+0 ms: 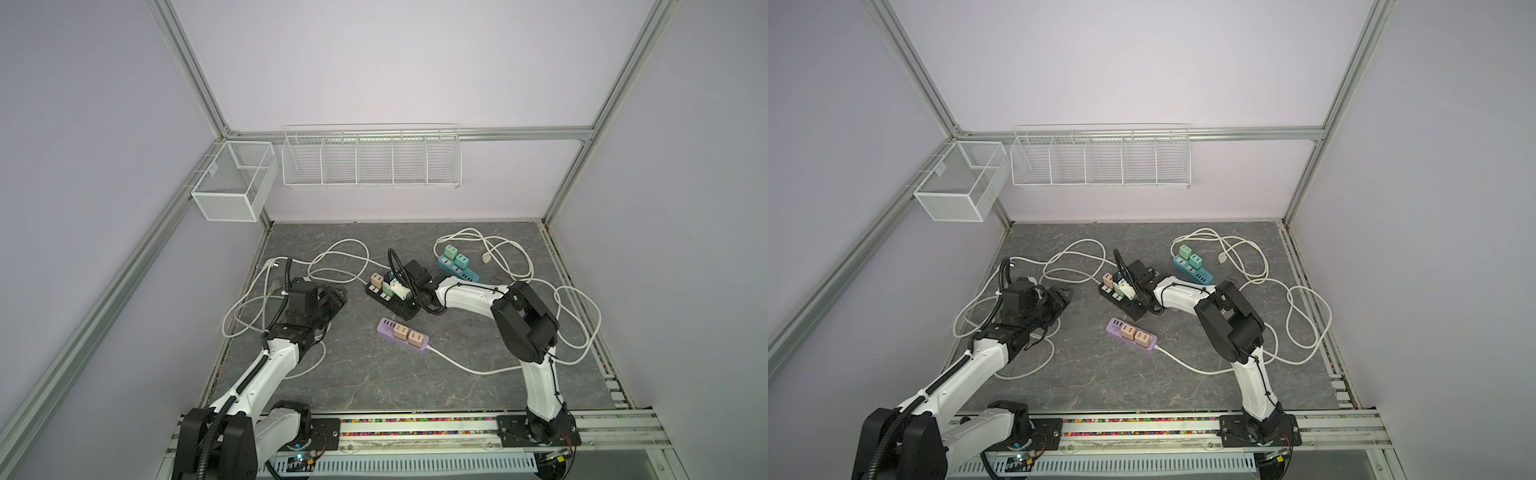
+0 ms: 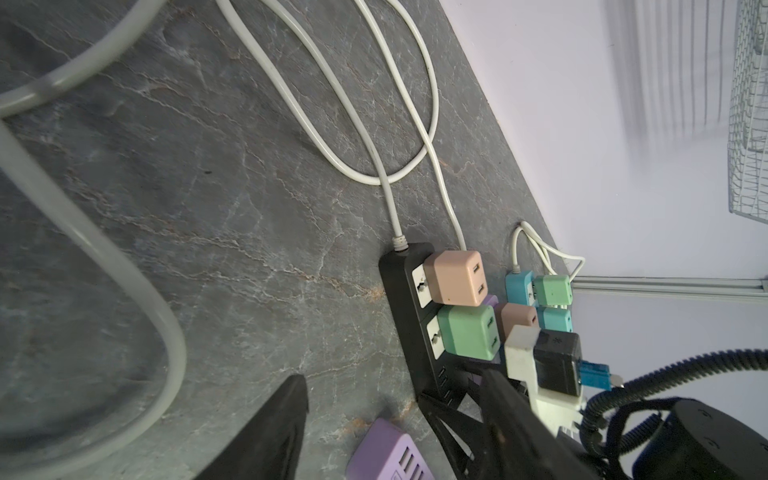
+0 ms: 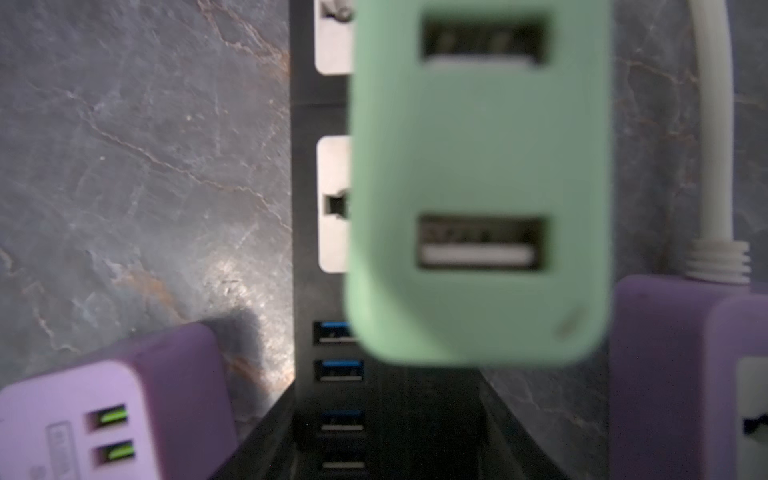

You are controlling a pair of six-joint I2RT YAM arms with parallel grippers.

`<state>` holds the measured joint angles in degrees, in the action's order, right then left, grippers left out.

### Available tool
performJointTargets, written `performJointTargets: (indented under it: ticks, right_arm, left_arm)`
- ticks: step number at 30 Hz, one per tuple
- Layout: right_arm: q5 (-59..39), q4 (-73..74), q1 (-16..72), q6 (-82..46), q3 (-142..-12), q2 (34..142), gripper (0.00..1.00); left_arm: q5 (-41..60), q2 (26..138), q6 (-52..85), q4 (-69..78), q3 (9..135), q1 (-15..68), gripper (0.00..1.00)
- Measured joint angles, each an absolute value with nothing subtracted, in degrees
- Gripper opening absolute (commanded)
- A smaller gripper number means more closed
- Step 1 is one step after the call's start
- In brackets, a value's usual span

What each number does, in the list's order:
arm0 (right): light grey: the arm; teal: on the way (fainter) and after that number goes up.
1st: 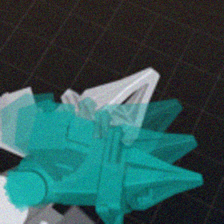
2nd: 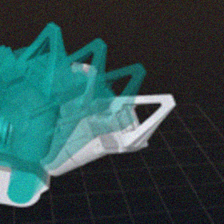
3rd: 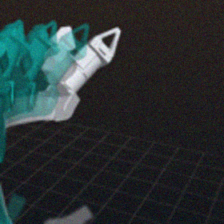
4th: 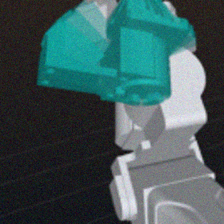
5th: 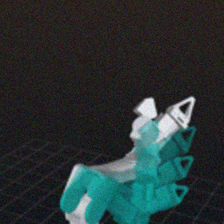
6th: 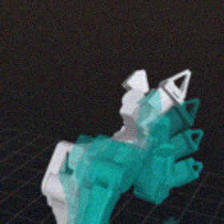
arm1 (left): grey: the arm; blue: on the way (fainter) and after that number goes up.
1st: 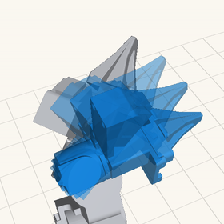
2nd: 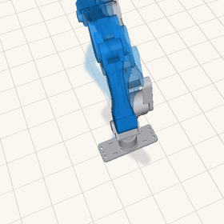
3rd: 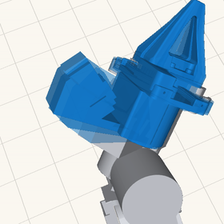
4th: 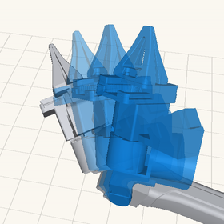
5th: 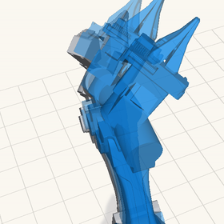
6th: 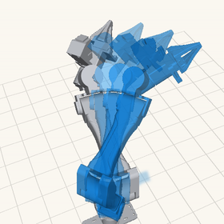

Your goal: Pull the plug off the socket

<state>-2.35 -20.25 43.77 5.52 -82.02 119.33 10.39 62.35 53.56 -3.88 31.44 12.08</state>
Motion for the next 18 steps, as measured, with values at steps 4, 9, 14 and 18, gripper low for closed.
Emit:
performJointTargets:
  ticks: [4, 9, 14, 18]
  right_arm:
    - [-1.7, -20.4, 43.8, 5.5, -82.0, 118.0, 0.77]
    - [-1.3, -21.3, 43.8, 5.5, -81.8, 112.5, 0.80]
    - [-1.3, -23.2, 43.8, 3.8, -86.0, 110.8, 0.80]
    - [-1.4, -25.4, 43.9, 1.8, -91.2, 111.9, 0.77]
  left_arm:
    - [11.1, 63.4, 53.6, -2.6, 31.4, 12.2, 0.67]
    - [12.4, 67.0, 53.8, -0.8, 31.4, 12.7, 0.67]
    - [14.3, 72.5, 54.0, 1.3, 33.0, 13.5, 0.64]
    - [15.5, 77.6, 54.0, 3.2, 35.7, 14.0, 0.60]
